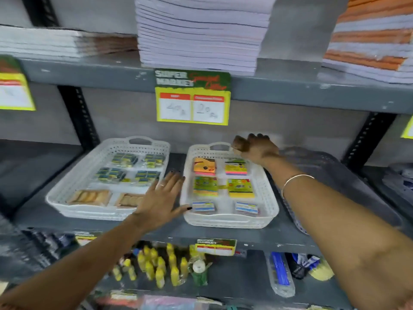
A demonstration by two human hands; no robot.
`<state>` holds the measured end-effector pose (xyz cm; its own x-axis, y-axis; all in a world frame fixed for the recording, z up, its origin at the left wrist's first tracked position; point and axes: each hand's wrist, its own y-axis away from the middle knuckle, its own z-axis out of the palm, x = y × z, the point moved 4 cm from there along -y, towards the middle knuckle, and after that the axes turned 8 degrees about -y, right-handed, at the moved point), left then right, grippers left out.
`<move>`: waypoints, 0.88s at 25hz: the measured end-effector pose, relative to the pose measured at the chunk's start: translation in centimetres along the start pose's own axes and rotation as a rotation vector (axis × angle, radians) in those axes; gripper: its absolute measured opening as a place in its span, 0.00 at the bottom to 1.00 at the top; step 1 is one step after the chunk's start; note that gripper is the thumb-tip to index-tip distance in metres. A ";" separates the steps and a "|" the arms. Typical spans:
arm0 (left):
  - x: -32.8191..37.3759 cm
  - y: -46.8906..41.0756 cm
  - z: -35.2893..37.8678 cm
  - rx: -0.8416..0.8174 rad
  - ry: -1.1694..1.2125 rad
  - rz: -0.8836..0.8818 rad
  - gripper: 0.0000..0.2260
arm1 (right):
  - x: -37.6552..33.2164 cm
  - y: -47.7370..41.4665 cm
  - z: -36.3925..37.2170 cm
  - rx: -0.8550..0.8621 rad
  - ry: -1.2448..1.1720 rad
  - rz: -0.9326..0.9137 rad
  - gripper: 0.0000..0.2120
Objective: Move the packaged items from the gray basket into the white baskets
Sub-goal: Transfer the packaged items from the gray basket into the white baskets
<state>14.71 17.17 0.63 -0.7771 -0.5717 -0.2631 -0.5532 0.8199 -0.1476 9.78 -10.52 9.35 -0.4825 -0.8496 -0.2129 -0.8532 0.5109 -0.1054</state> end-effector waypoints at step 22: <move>-11.7 8.5 4.1 -0.129 0.018 -0.465 0.31 | -27.5 4.5 14.9 -0.415 -0.058 -0.368 0.27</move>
<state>20.35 30.95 -1.44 -0.4431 -0.8780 -0.1809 -0.8750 0.4675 -0.1257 22.17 17.09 0.27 -0.1367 -0.9477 -0.2886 -0.9754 0.0778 0.2063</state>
